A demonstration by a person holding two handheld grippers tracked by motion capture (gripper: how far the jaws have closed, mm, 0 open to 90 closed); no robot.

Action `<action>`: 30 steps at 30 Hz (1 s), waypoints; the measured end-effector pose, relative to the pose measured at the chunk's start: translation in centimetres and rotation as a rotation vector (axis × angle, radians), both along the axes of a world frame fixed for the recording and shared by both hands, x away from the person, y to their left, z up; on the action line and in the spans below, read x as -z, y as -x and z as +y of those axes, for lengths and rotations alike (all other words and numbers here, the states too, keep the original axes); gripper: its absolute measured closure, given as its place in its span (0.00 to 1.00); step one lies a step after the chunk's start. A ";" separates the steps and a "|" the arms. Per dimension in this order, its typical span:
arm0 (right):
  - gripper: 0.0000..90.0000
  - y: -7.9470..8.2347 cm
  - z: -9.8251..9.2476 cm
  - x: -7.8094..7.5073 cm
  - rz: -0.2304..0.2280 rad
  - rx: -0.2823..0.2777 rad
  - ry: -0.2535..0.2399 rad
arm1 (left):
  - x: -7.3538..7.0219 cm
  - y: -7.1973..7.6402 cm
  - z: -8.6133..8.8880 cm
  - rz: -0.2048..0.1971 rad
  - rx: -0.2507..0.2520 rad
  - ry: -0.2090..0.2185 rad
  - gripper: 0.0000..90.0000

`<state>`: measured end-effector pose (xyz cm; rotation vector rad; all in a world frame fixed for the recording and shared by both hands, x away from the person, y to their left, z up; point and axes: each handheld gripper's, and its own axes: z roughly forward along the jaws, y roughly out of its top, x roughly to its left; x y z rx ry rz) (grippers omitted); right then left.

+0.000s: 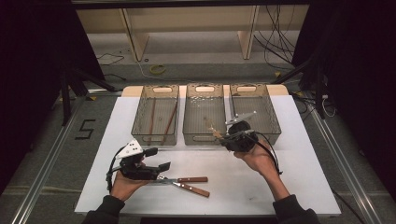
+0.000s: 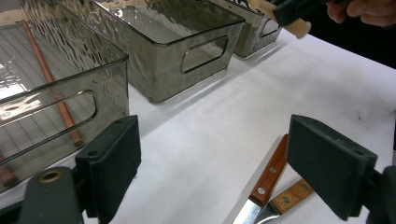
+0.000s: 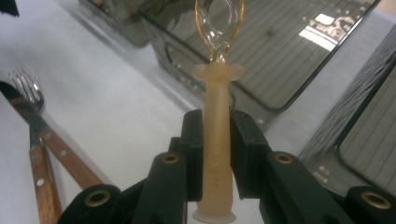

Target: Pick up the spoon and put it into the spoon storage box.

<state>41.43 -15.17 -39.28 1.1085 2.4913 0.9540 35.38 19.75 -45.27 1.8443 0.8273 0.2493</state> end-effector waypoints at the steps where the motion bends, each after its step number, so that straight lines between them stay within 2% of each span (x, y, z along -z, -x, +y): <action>1: 0.86 -0.3 0.0 -0.2 -0.003 0.003 0.000 | 0.0 0.0 0.0 0.002 -0.001 0.002 0.19; 7: 0.86 -1.9 0.2 -1.1 -0.013 0.022 -0.015 | 0.0 0.0 0.1 -0.002 -0.002 0.006 0.19; 20: 0.86 -5.5 1.4 -1.8 -0.023 0.047 -0.012 | 0.0 0.0 0.3 -0.007 -0.008 0.010 0.19; 30: 0.86 -7.2 2.5 -2.6 -0.035 0.062 -0.014 | 0.0 0.0 0.5 -0.010 -0.016 0.018 0.19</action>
